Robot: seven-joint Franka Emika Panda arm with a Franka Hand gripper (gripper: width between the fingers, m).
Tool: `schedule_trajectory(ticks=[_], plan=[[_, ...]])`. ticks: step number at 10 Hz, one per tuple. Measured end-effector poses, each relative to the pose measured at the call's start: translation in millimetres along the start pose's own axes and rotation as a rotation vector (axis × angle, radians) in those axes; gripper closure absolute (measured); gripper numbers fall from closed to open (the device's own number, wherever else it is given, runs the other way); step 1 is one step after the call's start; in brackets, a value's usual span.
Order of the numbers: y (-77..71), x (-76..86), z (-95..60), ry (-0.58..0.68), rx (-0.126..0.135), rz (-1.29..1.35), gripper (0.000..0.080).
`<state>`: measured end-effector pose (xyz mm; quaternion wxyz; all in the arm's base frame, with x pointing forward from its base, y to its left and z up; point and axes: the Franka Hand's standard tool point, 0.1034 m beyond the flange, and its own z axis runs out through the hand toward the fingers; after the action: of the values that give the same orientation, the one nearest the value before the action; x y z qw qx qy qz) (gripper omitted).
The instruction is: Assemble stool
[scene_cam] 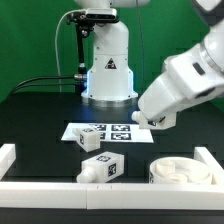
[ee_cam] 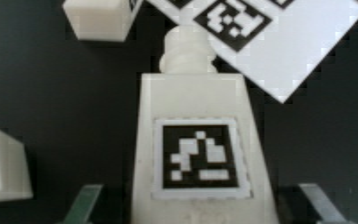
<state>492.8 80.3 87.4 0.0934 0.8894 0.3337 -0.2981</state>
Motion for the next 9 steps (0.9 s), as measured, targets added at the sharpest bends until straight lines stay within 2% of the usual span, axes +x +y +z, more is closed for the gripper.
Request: schedule_trajectory(ticks=[1, 2, 3, 4, 5, 7, 8, 9], plan=[[-0.8, 4.2, -11.2, 0.05, 0.013, 0.051, 0.0461], [5.0, 13.3, -34.2, 0.137, 0.04, 0.088, 0.0461], [16.2, 14.8, -51.4, 0.239, 0.061, 0.129, 0.0461], [22.4, 9.8, -56.8, 0.3, 0.064, 0.154, 0.0461], [20.6, 12.0, -51.6, 0.339, 0.052, 0.152, 0.0461], [27.7, 17.3, -54.8, 0.488, 0.014, 0.155, 0.0461], [28.1, 16.7, -54.6, 0.525, 0.01, 0.166, 0.0461], [30.7, 20.2, -68.7, 0.594, 0.033, 0.198, 0.0461]])
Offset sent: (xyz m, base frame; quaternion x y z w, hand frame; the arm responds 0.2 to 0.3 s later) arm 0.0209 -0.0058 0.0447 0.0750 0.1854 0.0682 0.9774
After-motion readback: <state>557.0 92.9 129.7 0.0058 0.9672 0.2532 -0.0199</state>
